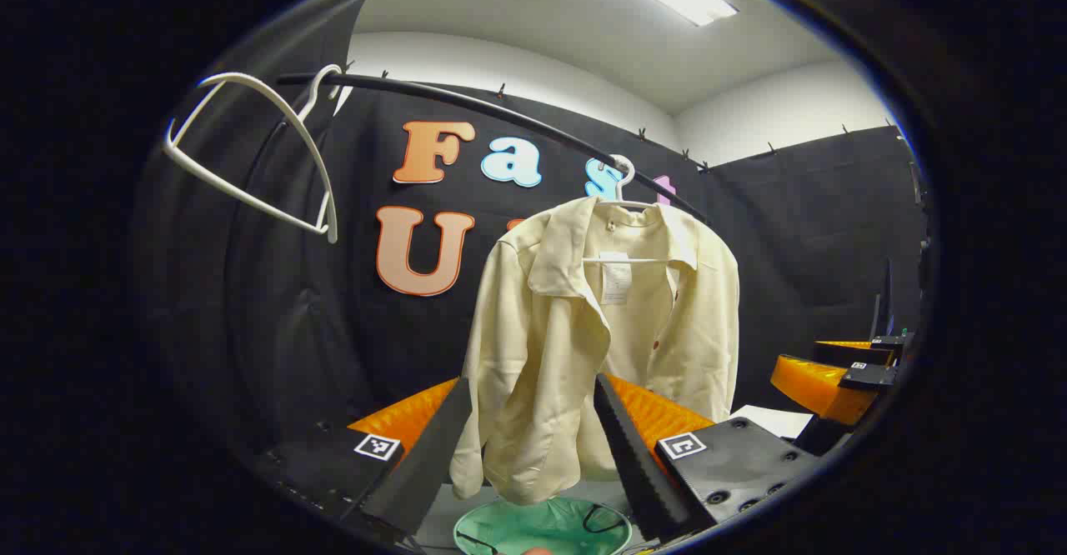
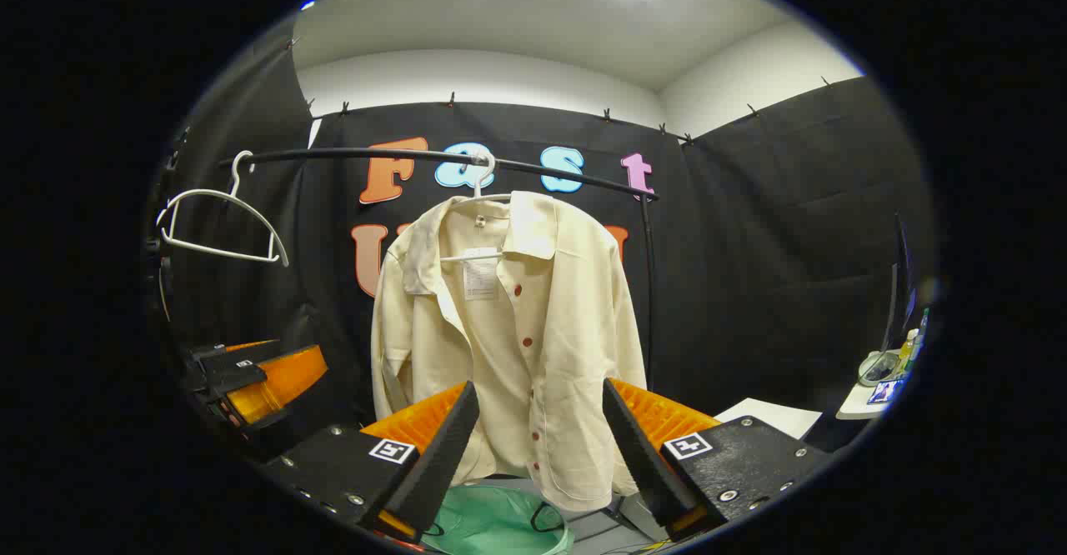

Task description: Grasp the clothes on the hanger with both hands and then place them into the laundry hamper below.

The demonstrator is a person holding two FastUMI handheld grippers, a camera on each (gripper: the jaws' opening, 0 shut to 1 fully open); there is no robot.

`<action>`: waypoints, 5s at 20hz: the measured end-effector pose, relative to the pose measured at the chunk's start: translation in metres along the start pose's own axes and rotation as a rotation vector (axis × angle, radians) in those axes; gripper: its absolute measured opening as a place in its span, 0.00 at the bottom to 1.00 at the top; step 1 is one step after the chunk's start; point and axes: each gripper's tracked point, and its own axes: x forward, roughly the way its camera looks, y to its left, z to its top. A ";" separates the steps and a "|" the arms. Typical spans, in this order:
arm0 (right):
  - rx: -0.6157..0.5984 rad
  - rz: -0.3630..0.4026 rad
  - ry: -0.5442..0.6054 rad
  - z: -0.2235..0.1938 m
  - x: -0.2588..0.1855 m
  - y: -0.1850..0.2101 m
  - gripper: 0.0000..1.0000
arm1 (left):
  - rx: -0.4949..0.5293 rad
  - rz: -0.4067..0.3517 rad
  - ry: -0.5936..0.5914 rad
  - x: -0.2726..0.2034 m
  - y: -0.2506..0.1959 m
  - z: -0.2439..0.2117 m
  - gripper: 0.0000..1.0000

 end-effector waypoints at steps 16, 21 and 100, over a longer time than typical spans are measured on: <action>0.002 -0.012 0.001 -0.004 -0.005 0.015 0.93 | 0.049 -0.033 -0.026 -0.006 0.007 0.012 0.96; 0.003 -0.028 -0.003 -0.007 -0.006 0.021 0.93 | 0.058 -0.036 -0.031 -0.012 0.016 0.015 1.00; -0.141 -0.171 -0.442 0.197 0.218 -0.177 0.00 | 0.523 0.538 -0.265 0.245 0.124 0.104 0.08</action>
